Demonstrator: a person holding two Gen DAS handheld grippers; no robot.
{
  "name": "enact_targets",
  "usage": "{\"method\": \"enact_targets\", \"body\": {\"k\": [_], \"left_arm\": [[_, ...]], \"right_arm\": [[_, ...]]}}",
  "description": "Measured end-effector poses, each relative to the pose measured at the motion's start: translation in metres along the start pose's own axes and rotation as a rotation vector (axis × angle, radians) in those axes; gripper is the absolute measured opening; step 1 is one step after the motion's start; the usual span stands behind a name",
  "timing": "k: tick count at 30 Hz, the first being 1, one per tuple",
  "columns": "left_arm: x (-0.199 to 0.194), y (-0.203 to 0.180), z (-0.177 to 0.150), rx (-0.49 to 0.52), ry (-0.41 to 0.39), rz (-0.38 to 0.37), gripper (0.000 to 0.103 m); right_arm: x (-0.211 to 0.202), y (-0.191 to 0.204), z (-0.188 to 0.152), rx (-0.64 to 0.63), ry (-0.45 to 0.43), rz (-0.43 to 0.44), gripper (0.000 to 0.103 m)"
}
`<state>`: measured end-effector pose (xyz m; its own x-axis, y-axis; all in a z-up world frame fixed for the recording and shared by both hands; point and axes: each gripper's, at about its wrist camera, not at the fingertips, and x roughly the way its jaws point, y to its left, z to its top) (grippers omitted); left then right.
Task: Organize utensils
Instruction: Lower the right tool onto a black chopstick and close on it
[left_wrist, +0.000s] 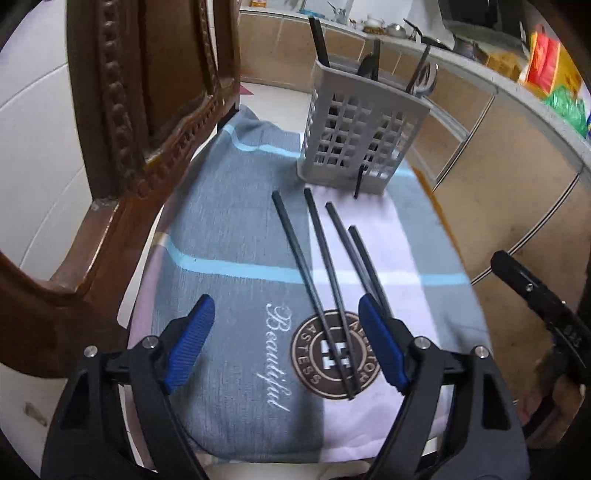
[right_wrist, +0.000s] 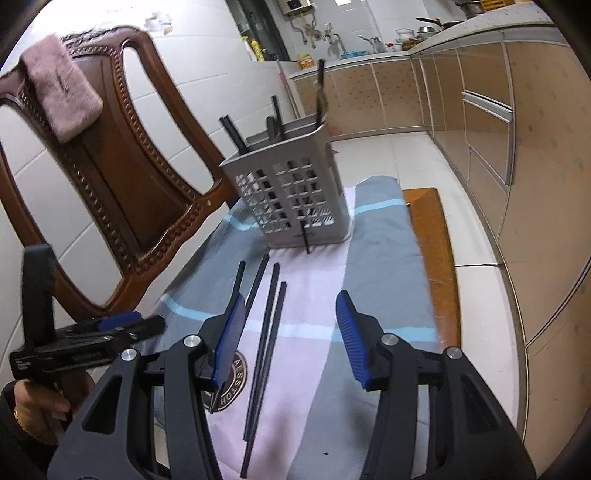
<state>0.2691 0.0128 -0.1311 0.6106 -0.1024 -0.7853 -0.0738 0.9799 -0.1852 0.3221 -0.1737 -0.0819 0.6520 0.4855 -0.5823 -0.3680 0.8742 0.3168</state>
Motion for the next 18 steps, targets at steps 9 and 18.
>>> {"method": "enact_targets", "body": {"k": [9, 18], "left_arm": [[0.004, -0.005, 0.002, 0.032, -0.004, 0.029, 0.08], [0.009, -0.004, 0.006, 0.021, 0.008, 0.034, 0.08]], "right_arm": [[0.012, 0.006, -0.007, -0.012, 0.029, -0.013, 0.051], [0.014, 0.002, -0.01, -0.009, 0.04, -0.021, 0.051]]}}
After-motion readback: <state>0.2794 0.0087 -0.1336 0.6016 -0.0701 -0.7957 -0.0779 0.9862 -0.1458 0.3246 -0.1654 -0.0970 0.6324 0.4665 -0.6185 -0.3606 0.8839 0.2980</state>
